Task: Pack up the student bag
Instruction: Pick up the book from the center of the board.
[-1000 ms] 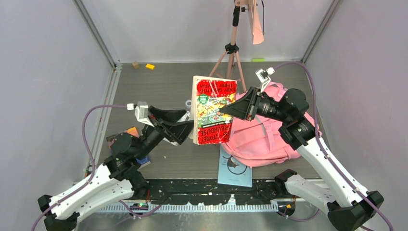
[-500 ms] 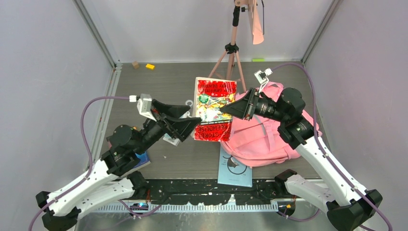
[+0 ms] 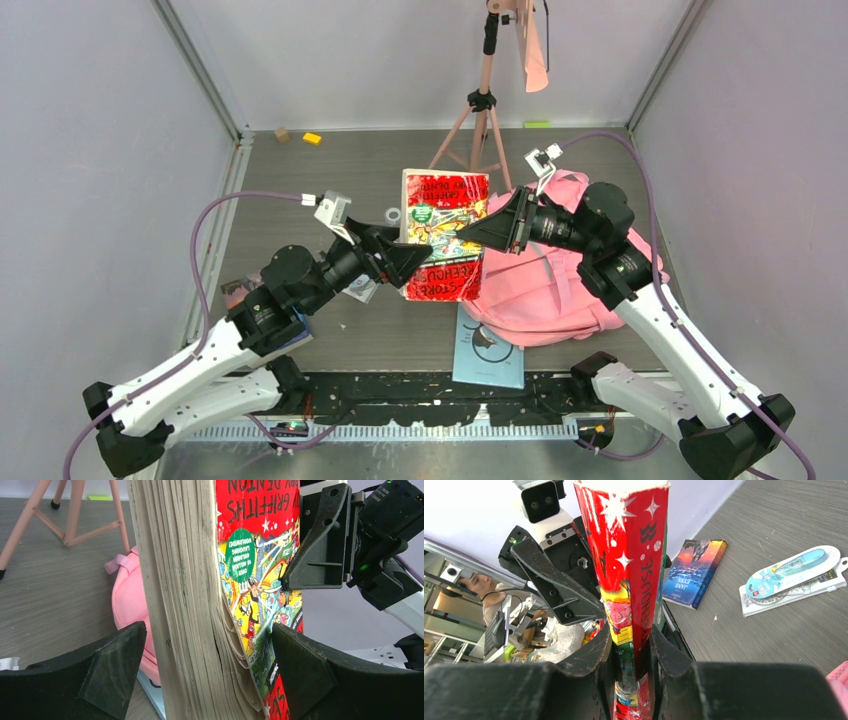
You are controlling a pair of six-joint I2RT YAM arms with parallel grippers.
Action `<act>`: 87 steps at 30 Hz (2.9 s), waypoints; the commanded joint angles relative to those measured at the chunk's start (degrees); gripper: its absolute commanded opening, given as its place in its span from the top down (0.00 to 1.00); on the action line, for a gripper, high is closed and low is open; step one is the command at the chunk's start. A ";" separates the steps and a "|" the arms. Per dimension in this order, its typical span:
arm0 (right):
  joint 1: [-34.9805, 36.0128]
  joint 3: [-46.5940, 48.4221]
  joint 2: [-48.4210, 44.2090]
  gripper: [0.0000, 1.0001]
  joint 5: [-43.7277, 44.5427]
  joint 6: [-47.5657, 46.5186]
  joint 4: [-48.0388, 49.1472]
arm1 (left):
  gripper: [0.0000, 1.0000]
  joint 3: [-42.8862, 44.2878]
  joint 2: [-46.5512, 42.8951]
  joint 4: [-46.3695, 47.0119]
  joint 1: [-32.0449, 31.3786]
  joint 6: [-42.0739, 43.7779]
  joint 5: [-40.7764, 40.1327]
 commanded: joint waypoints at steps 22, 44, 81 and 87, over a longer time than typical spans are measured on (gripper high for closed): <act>-0.11 2.65 -1.53 1.00 1.97 -3.86 0.35 | 0.44 -1.91 0.55 11.53 1.73 -11.31 12.11; -0.26 1.58 -0.44 0.06 2.06 0.20 6.87 | 1.00 -8.05 -3.71 28.02 2.63 -12.78 18.56; -0.40 9.69 0.25 0.97 7.18 -6.15 -8.84 | 0.37 -3.37 4.90 23.16 2.74 -12.55 24.21; -0.41 10.62 1.58 0.91 12.75 -9.23 -14.57 | 0.45 -3.08 8.60 27.03 2.72 -15.28 27.27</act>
